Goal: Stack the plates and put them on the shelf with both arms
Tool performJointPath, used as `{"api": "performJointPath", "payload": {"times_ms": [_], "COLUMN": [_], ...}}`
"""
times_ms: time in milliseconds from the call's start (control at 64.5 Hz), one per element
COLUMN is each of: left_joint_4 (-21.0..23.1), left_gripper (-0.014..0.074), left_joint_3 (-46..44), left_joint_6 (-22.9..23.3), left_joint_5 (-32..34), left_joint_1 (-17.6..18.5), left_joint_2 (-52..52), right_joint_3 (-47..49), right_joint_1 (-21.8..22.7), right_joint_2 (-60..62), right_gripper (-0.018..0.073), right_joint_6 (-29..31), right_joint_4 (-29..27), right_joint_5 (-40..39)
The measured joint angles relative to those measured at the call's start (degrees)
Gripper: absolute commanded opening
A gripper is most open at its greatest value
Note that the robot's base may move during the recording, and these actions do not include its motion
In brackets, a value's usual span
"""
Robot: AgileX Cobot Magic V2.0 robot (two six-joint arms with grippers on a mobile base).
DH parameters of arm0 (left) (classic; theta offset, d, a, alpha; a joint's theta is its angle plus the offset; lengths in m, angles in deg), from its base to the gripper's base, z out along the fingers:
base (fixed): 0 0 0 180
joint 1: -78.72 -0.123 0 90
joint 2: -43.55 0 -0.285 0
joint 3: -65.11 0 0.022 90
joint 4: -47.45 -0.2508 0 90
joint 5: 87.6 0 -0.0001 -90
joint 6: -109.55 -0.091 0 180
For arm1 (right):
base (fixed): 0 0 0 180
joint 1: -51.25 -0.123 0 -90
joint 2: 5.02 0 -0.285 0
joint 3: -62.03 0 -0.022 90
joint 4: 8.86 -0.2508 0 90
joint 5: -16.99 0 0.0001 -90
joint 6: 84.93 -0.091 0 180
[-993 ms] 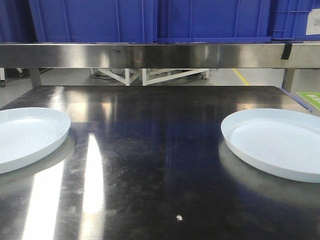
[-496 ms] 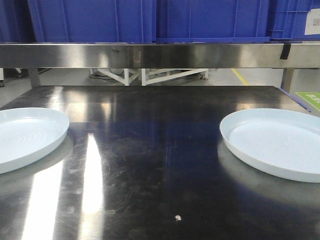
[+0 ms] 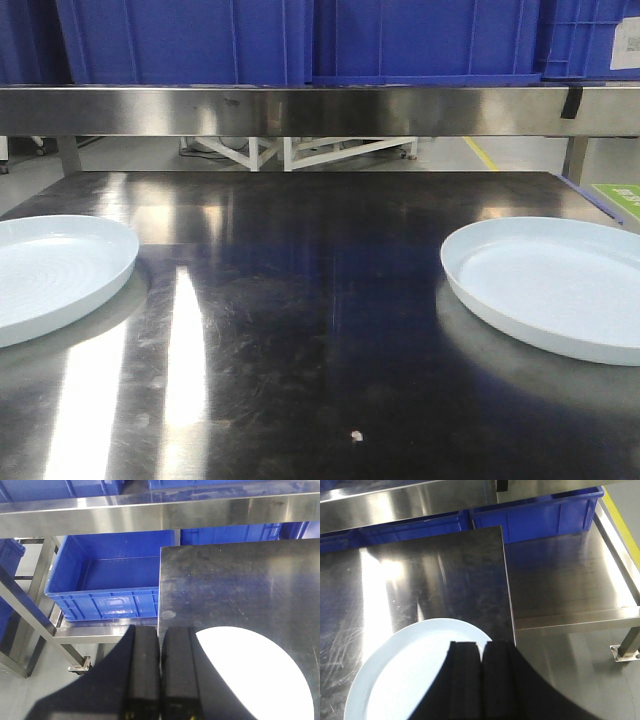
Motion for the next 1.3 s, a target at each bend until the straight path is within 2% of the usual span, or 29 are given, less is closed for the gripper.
{"api": "performJointPath", "payload": {"times_ms": [78, 124, 155, 217, 279, 310, 357, 419, 496, 760, 915, 1117, 1303], "left_joint_4": [0.26, 0.75, 1.08, 1.91, 2.17, 2.3, 2.3, 2.39, 2.54, 3.31, 3.35, 3.45, 3.45], "left_gripper": [0.009, 0.009, 0.009, 0.0114, 0.0197, 0.025, 0.0375, 0.0508, 0.0582, 0.0582, 0.0582, 0.0582, 0.0582], "left_joint_3": [0.0, 0.0, 0.0, 0.0, 0.0, 0.0, 0.0, 0.0, 0.0, 0.0, 0.0, -0.1, -0.31], "left_joint_6": [0.0, 0.0, 0.0, -0.21, -0.53, -0.55, -0.55, -0.66, -0.66, 3.89, 4.36, 4.4, 4.49], "left_joint_5": [-0.11, -0.56, -1.02, -2.2, -3.04, -3.43, -3.86, -4.36, -4.96, -5.72, -4.12, -1.02, 1.21], "left_joint_1": [0.0, 0.0, 0.0, 0.0, 0.0, 0.0, 0.0, 0.0, 0.0, 0.0, -0.24, -2.36, -2.39], "left_joint_2": [0.0, 0.0, 0.0, 0.36, 0.93, 1.22, 1.94, 3.15, 5.25, 15.63, 21.72, 27.17, 31.0], "right_joint_3": [0.0, 0.0, 0.0, 0.09, 0.09, 0.09, 0.09, 0.09, 0.09, 0.09, 0.09, 0.09, 0.09], "right_joint_1": [0.0, 0.0, 0.0, 0.0, 0.0, 0.0, 0.0, 0.0, 0.0, 0.0, 0.0, 0.0, 0.0], "right_joint_2": [-0.39, -0.65, -0.82, -1.44, -2.09, -2.44, -3.14, -3.94, -4.89, -6.77, -6.8, -6.8, -6.8], "right_gripper": [0.0064, 0.0111, 0.016, 0.0324, 0.0501, 0.0546, 0.0577, 0.0568, 0.0559, 0.0559, 0.0559, 0.0559, 0.0559], "right_joint_6": [0.0, 0.0, 0.1, 0.25, 0.34, 0.38, 0.48, 0.48, 0.48, 0.51, 0.51, 0.51, 0.51], "right_joint_4": [0.0, 0.0, 0.0, 0.0, 0.0, 0.0, 0.0, 0.0, 0.0, 0.0, 0.0, 0.0, 0.0], "right_joint_5": [0.12, 0.46, 0.92, 2.11, 3.28, 3.89, 4.37, 4.64, 4.67, 4.67, 4.67, 4.67, 4.67]}}
